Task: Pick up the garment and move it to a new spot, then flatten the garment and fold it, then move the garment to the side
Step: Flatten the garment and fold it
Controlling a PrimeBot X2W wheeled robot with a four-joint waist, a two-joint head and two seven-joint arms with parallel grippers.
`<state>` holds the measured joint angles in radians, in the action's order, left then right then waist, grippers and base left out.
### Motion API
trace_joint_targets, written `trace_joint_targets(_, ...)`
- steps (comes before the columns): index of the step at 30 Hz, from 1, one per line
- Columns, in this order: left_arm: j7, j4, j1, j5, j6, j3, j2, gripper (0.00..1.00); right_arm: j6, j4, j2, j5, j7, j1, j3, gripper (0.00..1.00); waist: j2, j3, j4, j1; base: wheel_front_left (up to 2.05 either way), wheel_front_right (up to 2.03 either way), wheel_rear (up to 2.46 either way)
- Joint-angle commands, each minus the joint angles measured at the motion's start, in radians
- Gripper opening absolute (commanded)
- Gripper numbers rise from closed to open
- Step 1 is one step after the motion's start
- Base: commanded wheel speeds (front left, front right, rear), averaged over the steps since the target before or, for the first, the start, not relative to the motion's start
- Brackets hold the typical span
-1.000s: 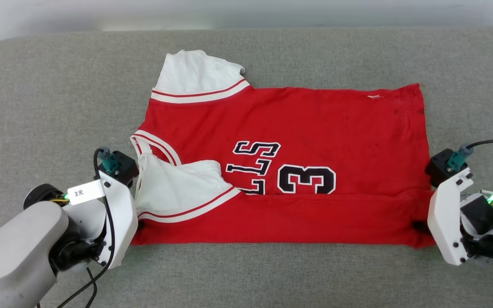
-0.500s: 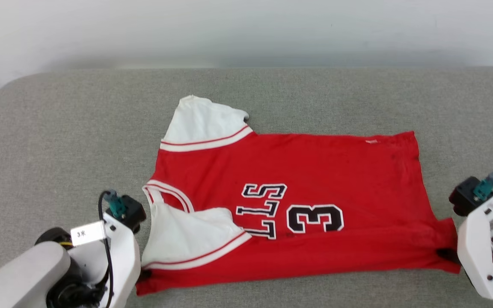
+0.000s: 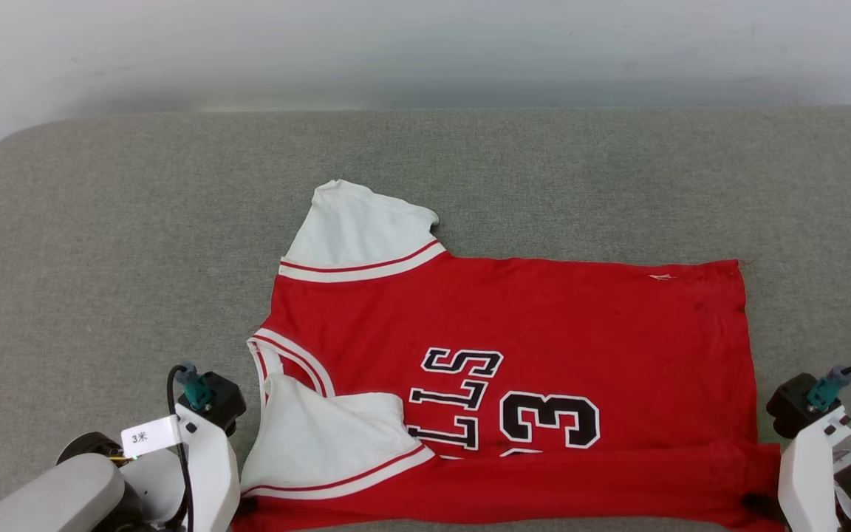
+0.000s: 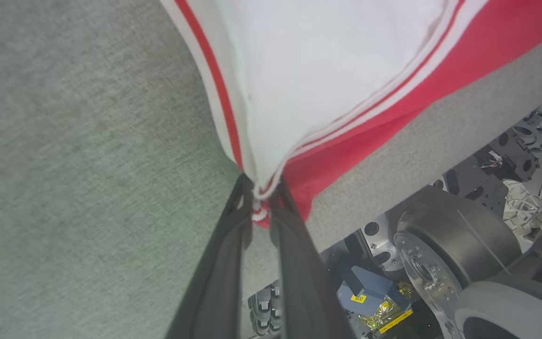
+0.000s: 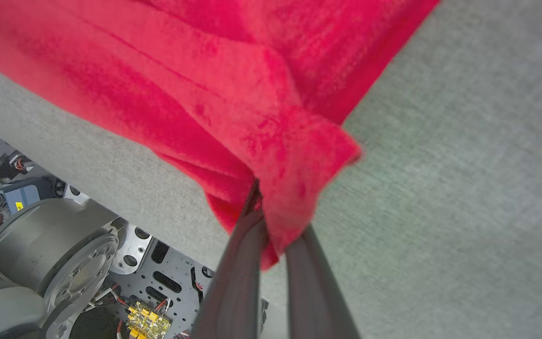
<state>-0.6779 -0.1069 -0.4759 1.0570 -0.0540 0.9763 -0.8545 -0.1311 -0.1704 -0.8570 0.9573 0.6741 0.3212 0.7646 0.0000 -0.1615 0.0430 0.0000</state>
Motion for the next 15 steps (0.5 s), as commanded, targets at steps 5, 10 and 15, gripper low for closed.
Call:
trace_joint_targets(5,0.038,0.008,-0.019,-0.005,0.0,-0.027,-0.01,1.0,0.001,0.001,0.022,-0.037,-0.075,-0.01,-0.048,1.0,0.0,0.017,-0.002,0.0,0.0,0.0,0.0)
trace_joint_targets(10,0.069,0.063,-0.055,0.006,0.02,-0.085,-0.056,1.0,0.001,0.031,0.03,-0.105,-0.189,-0.001,-0.129,1.0,0.0,0.039,-0.01,0.0,0.0,0.0,0.0)
trace_joint_targets(15,0.145,0.087,-0.124,-0.053,0.044,-0.15,-0.092,1.0,0.001,0.051,0.099,-0.217,-0.351,0.011,-0.274,1.0,0.0,0.028,-0.034,0.0,0.0,0.0,0.0)
